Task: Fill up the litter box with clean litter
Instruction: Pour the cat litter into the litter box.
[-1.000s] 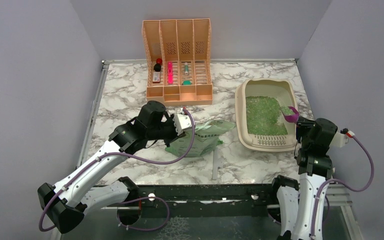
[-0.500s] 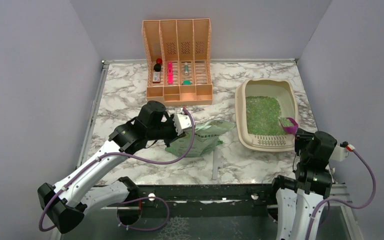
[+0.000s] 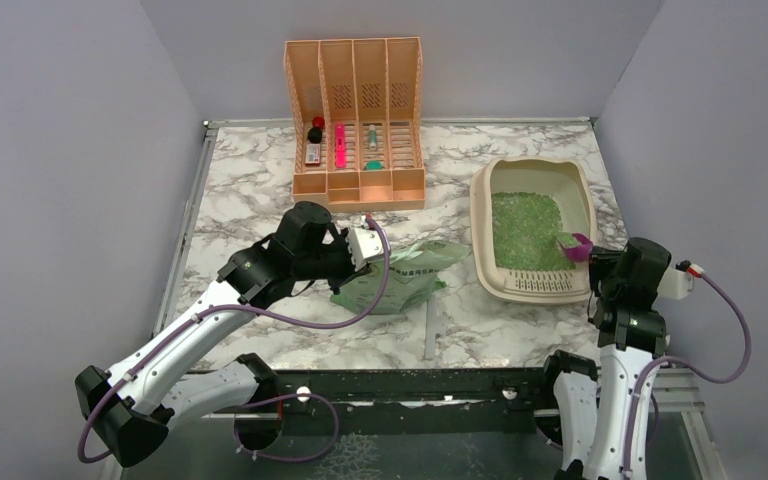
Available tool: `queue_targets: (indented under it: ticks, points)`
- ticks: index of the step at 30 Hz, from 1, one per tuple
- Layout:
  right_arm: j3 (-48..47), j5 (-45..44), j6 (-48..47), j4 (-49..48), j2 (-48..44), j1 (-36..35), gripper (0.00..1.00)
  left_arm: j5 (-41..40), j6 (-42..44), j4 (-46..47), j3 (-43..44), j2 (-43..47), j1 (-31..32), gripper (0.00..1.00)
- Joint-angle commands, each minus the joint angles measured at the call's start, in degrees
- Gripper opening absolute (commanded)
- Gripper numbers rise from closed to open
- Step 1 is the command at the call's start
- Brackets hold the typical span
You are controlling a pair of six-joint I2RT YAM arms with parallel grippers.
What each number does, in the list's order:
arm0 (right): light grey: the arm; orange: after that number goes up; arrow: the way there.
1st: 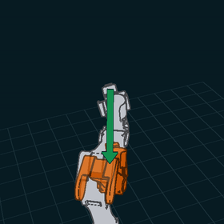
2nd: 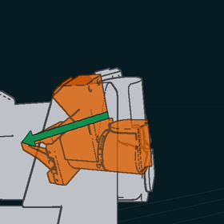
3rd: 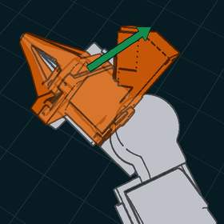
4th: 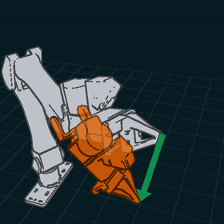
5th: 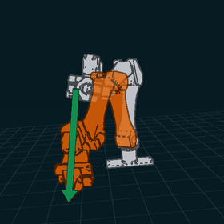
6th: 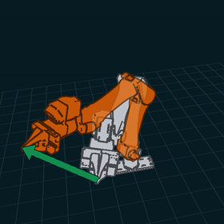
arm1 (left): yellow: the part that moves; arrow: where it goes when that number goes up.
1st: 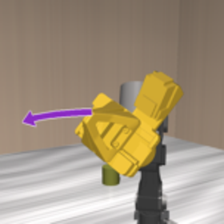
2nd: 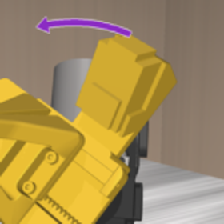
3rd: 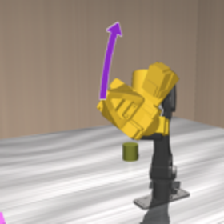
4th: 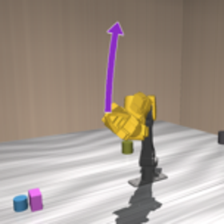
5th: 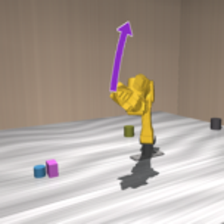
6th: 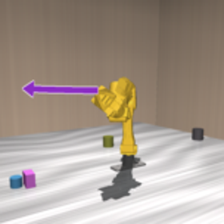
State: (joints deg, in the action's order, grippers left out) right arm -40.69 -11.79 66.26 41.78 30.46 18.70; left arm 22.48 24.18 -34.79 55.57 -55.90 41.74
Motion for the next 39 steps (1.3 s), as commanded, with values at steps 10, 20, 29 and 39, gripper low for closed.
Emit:
queue_targets:
  ticks: [10,20,29,39]
  points:
    - [-0.65,-1.37,-0.61,5.52,-9.13,-0.26,0.01,3.34,-0.71,4.59,1.41,0.57,0.03,0.0]
    - [-0.28,13.51,-4.27,3.93,-10.07,-0.28,0.01,3.46,-0.76,4.64,1.29,0.75,0.1,0.0]
    - [-0.36,22.46,-12.28,-5.85,1.98,-0.33,0.01,2.66,-0.72,4.55,1.72,0.12,0.09,0.0]
    - [-4.41,28.22,-19.92,-14.11,16.09,-0.3,0.01,1.57,-0.8,4.54,3.06,-2.01,0.08,0.0]
